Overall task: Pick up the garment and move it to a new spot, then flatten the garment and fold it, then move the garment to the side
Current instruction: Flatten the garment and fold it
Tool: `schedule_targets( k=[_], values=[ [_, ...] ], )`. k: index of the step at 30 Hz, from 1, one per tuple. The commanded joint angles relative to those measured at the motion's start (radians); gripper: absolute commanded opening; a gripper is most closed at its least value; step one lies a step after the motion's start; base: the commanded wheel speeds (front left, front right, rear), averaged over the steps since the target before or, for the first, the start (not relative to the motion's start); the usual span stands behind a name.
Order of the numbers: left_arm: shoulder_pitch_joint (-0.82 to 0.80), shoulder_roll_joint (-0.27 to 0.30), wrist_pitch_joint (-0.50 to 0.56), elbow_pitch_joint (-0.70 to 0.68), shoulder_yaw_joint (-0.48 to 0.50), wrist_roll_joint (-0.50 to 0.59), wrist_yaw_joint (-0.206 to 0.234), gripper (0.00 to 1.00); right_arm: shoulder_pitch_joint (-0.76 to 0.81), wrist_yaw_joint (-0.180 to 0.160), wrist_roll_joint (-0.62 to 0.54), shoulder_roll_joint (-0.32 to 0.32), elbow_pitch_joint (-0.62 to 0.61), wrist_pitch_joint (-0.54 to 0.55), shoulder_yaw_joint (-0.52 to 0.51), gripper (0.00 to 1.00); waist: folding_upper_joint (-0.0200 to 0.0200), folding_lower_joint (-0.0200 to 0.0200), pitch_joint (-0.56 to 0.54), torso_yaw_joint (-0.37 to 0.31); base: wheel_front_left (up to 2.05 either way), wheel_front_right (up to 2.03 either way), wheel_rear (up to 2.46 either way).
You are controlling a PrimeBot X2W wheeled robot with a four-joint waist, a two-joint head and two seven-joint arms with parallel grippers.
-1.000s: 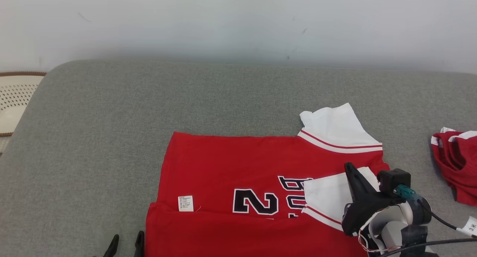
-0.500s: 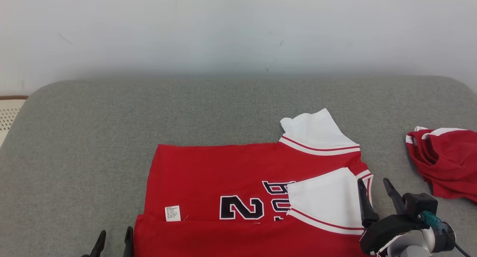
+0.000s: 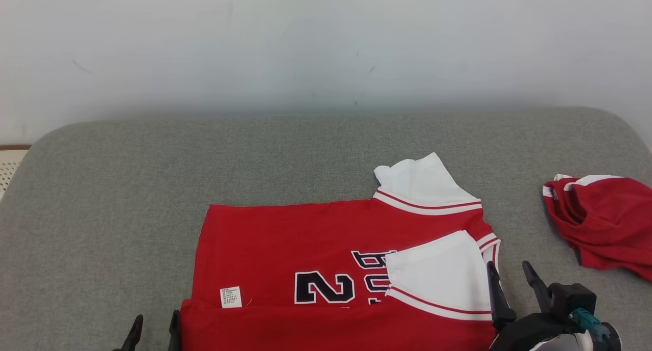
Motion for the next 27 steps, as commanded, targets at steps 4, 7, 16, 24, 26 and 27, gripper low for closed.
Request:
schedule_targets(
  k=[4, 7, 16, 24, 26, 27],
  values=[
    [-0.004, 0.001, -0.001, 0.004, 0.002, 0.020, -0.006, 1.00, 0.005, -0.002, -0.008, -0.003, 0.007, 0.000, 0.005, 1.00, 0.0000, 0.0000, 0.009, -0.001, 0.00, 0.00, 0.00],
    [-0.036, 0.001, -0.001, 0.013, 0.004, 0.030, -0.012, 1.00, -0.016, -0.002, -0.007, -0.008, 0.008, 0.000, 0.011, 1.00, 0.0000, 0.0000, 0.024, 0.000, 0.00, 0.00, 0.00],
    [-0.206, 0.017, -0.001, 0.070, -0.001, 0.072, -0.047, 1.00, -0.093, -0.002, 0.007, -0.020, -0.013, 0.000, 0.033, 1.00, 0.0000, 0.0000, 0.128, 0.004, 0.00, 0.00, 0.00],
    [-0.448, 0.052, -0.001, 0.228, -0.049, 0.070, -0.069, 1.00, -0.213, -0.002, 0.022, -0.036, -0.029, 0.000, 0.057, 1.00, 0.0000, 0.0000, 0.243, -0.016, 0.00, 0.00, 0.00],
    [-0.502, 0.060, -0.001, 0.288, -0.062, 0.063, -0.072, 1.00, -0.235, -0.002, 0.024, -0.031, -0.035, 0.000, 0.065, 1.00, 0.0000, 0.0000, 0.263, -0.025, 0.00, 0.00, 0.00],
    [-0.530, 0.064, -0.001, 0.317, -0.068, 0.061, -0.071, 1.00, -0.243, -0.002, 0.024, -0.029, -0.038, 0.000, 0.067, 1.00, 0.0000, 0.0000, 0.271, -0.030, 0.00, 0.00, 0.00]
  ],
)
